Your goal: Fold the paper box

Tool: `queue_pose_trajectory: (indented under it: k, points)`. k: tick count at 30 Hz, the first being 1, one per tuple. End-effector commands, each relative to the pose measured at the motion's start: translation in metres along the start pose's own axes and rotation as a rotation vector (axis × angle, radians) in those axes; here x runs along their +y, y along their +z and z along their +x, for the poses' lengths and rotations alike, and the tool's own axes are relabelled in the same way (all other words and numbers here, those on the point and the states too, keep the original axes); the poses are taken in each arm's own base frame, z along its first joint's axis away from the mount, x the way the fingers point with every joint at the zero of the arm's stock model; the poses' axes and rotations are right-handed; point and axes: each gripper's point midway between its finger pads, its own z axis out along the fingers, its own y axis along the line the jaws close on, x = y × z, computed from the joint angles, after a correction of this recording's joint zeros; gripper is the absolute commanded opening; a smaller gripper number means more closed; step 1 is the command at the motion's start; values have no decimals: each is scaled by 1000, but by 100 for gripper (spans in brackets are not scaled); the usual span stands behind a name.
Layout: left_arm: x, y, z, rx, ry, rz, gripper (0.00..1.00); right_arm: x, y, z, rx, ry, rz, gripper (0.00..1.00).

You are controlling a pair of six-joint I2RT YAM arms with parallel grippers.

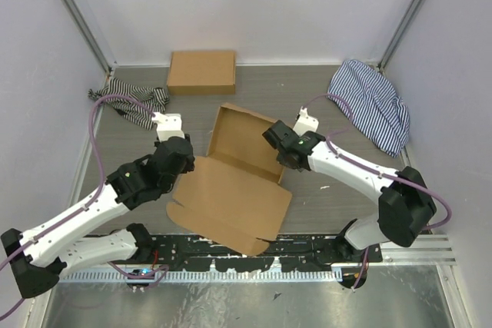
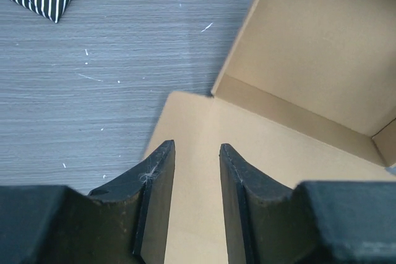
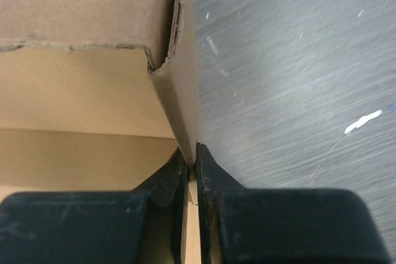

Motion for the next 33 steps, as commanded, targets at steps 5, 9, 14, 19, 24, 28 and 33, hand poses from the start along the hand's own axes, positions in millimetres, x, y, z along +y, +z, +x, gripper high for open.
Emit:
queue_pose_trajectory:
  k: [5, 9, 14, 19, 24, 28, 33]
  points:
    - [-1, -20, -18, 2, -35, 32, 41, 26, -24, 40, 235, 400, -145, 3]
    - [-3, -23, -17, 19, -47, 50, 41, 34, -36, 42, 277, 528, -179, 12]
    - [-6, -25, -16, 25, -57, 69, 41, 56, -51, 40, 352, 547, -223, 57]
    - [-2, -29, -19, 15, -59, 66, 41, 77, -76, 34, 371, 360, -260, 81]
    - [0, -31, -22, 1, -65, 68, 41, 73, -71, 12, 185, -11, -287, 81]
    - [-1, -28, -16, 4, -65, 80, 41, 50, -37, -41, 0, -339, -120, 82]
    - [-5, -27, -3, 24, -67, 125, 40, 56, 12, -103, -41, -353, -176, 80]
